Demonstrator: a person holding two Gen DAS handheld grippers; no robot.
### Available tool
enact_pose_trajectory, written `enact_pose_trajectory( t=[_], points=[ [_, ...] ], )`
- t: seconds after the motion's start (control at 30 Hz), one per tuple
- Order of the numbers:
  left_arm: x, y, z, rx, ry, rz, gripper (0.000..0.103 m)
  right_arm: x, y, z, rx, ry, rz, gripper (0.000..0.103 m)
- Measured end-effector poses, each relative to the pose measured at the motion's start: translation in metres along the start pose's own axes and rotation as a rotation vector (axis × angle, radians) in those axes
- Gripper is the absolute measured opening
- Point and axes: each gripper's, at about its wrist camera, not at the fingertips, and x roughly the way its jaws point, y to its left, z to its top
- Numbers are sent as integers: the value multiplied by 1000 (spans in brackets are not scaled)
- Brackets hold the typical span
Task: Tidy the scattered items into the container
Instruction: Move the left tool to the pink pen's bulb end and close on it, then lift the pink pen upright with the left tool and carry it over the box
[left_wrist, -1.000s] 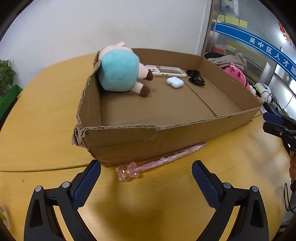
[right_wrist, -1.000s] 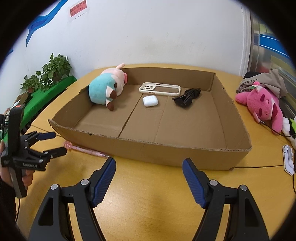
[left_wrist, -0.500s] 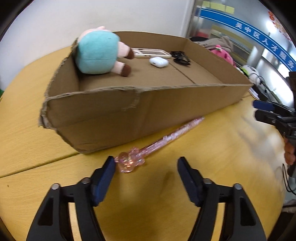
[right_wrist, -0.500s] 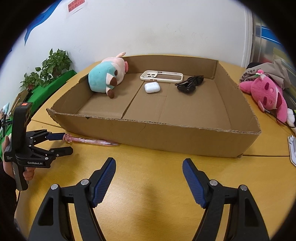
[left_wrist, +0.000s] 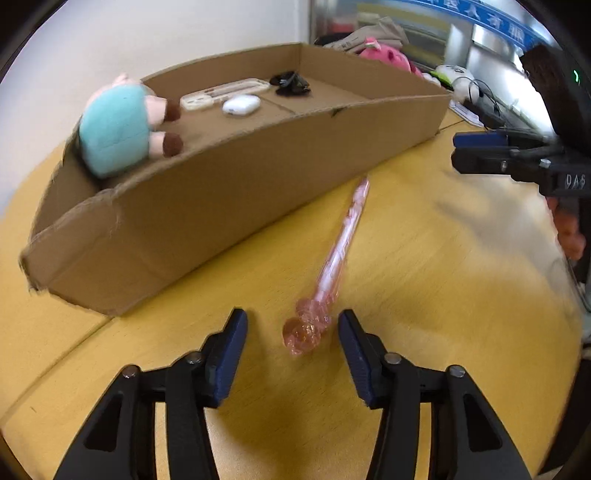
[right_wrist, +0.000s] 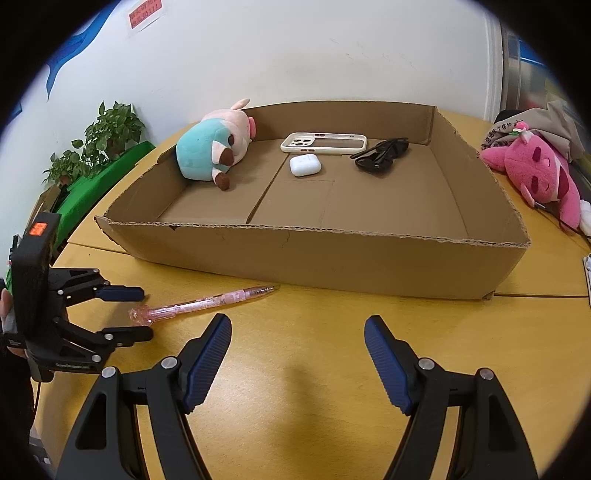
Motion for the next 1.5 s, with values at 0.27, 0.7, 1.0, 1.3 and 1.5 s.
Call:
enact_pose_trajectory(
  t=[0.27, 0.7, 1.0, 1.3, 1.5],
  points=[
    [-10, -17, -11, -19, 29, 54, 25, 6, -4, -8, 68, 51, 75, 75],
    [-36, -56, -22, -125, -45, 32, 19, 51, 37, -20, 304, 222, 463, 75],
    [-43, -76, -26, -157, -68, 16, 19, 58, 45, -19, 318, 239, 502, 38],
    [-58, -86, -18, -179, -135, -8, 19, 20, 45, 1, 249, 119, 507, 13],
    [-69, -85, -11, -207, -188, -29, 19, -4, 47, 16, 209, 56, 516, 11]
  ],
)
